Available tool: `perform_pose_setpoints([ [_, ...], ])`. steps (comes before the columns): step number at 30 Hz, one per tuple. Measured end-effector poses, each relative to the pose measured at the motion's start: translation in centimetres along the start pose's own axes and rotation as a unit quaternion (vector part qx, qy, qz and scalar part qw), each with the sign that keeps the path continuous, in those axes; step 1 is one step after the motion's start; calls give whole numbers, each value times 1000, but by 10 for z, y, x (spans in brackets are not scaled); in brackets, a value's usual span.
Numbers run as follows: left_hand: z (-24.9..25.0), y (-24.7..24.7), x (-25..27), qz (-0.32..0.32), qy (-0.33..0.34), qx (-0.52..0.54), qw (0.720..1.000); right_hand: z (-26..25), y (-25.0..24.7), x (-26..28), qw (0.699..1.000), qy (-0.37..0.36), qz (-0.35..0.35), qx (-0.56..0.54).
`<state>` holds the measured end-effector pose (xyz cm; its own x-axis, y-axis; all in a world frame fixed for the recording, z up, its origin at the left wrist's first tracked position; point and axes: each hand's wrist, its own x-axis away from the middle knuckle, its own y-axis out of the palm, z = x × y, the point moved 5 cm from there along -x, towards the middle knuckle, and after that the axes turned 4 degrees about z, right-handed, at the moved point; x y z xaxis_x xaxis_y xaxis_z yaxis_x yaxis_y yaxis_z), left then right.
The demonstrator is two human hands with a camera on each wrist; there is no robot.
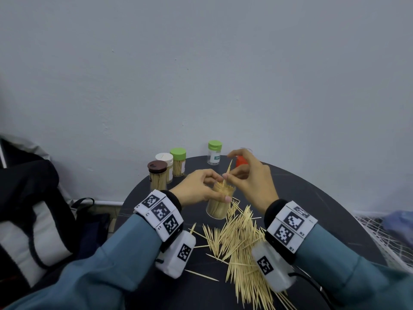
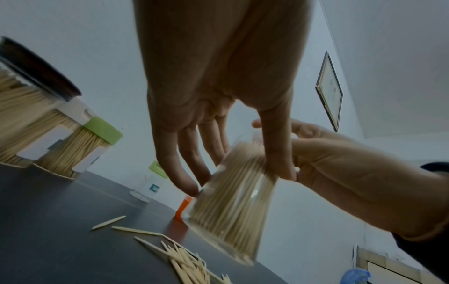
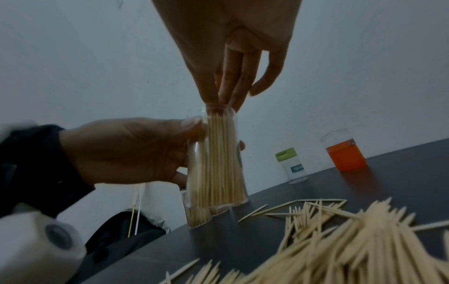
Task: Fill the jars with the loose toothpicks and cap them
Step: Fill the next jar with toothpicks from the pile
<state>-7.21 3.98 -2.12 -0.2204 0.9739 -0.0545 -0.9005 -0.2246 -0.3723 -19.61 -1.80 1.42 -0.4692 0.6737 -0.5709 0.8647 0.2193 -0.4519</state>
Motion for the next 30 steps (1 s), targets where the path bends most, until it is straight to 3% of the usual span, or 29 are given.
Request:
perform_pose_setpoints([
  [10,0,1,-1,0,-2,15,1000,0,6,8,984,-68,-30,161],
  [18,18,9,-5,19,14,47,999,-5,-16,20,978,-54,-134,150],
  [22,31,30,-11,20,22,68,997,-10,-50,21,989,-60,-93,100],
  [26,42,47,-15,25,29,46,998,4,-97,24,992,-30,-28,123],
  [30,52,65,-13,23,43,13,999,47,-129,32,959,47,-99,261],
])
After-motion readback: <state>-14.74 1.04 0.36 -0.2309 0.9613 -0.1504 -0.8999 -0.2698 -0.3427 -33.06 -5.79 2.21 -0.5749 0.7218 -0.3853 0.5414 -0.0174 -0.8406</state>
